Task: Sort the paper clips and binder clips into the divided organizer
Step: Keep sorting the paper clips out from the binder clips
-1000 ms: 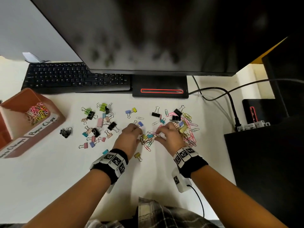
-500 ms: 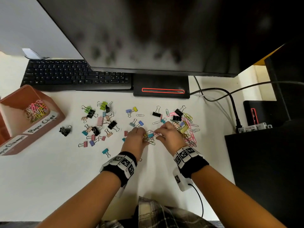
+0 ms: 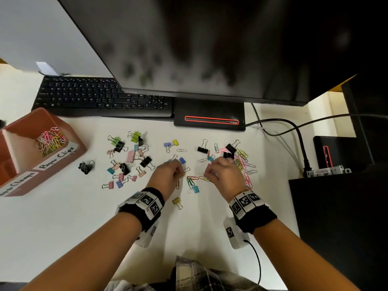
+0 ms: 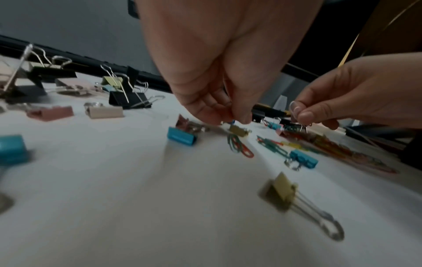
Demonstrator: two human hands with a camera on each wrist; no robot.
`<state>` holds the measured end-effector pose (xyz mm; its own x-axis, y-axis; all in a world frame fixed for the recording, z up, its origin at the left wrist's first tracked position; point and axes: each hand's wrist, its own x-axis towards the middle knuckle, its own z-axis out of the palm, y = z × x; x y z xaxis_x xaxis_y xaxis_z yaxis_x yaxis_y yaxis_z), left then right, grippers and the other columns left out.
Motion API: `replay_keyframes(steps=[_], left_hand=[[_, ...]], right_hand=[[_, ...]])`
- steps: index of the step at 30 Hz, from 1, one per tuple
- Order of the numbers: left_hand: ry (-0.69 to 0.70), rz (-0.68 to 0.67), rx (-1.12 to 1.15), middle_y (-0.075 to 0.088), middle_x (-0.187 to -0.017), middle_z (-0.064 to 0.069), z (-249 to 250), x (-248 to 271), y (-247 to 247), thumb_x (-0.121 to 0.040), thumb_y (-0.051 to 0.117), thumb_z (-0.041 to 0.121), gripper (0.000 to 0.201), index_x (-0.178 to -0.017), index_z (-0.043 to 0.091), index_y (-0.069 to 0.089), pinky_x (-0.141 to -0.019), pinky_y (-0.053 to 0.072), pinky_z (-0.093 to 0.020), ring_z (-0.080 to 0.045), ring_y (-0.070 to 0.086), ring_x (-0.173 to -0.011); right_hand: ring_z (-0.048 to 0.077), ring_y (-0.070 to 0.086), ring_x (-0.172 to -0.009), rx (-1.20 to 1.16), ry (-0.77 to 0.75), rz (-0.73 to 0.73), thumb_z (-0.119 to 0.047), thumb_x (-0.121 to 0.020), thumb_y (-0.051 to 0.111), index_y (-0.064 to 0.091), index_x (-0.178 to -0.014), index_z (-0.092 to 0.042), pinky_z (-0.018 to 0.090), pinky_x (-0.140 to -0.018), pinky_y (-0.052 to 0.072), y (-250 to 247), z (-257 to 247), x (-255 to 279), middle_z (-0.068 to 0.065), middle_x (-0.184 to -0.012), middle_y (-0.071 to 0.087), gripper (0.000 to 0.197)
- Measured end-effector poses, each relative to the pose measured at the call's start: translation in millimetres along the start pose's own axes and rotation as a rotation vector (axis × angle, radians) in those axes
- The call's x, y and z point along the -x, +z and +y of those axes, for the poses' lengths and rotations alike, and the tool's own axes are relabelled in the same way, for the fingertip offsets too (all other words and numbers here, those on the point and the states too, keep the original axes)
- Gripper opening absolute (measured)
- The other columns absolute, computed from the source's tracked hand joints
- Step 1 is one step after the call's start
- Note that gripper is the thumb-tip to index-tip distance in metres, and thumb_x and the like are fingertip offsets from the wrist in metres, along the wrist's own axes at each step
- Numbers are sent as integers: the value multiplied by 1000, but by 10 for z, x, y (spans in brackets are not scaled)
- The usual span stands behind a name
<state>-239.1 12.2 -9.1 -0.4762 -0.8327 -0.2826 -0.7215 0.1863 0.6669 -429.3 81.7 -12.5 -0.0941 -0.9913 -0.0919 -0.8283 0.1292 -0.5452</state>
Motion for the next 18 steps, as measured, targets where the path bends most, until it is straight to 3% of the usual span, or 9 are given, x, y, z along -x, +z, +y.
replay_keyframes(steps=[3,6,8,11,14,18], left_hand=[[18,73,15,63,-83,-1,-17,21,-112,-82,65,8,5,-85,9,61,-68,45,-23,-13,56,-72],[-69,107,33,64,-89,-5,-62,51,-237,-81,67,11,11,-91,8,63,-66,41,-12,-16,57,-75],[-156,61,34,66,-86,-4,-71,80,-275,-80,70,17,15,-91,11,62,-64,39,-14,-16,58,-75],[-276,-28,14,68,-86,-2,-37,139,-202,-75,74,30,29,-97,16,61,-73,44,-23,-18,59,-80],[-343,-69,-54,69,-94,-3,-18,144,-40,-76,72,35,38,-105,16,59,-79,47,-29,-21,61,-89],[-305,-102,-258,65,-104,-8,-19,51,46,-83,64,33,27,-102,13,60,-82,48,-35,-27,58,-97]], right_hand=[[22,58,-81,-130,73,46,-21,-80,69,68,-81,-14,35,-74,50,-113,-5,-79,3,-82,70,8],[19,67,-81,-313,209,-62,-16,-82,67,66,-90,-14,38,-81,55,-158,2,-194,5,-86,73,8],[20,66,-88,-251,214,-156,-16,-83,65,65,-105,-14,37,-87,53,-174,-26,-271,6,-95,72,22],[24,60,-97,-73,144,-283,-14,-87,60,59,-118,-9,36,-91,48,-157,-107,-403,10,-103,67,32],[28,59,-98,146,105,-409,-15,-91,53,60,-112,-7,37,-85,49,-81,-130,-520,12,-106,60,24],[28,57,-93,295,77,-465,-19,-93,51,64,-104,-5,35,-78,49,-21,-118,-567,11,-106,53,21]])
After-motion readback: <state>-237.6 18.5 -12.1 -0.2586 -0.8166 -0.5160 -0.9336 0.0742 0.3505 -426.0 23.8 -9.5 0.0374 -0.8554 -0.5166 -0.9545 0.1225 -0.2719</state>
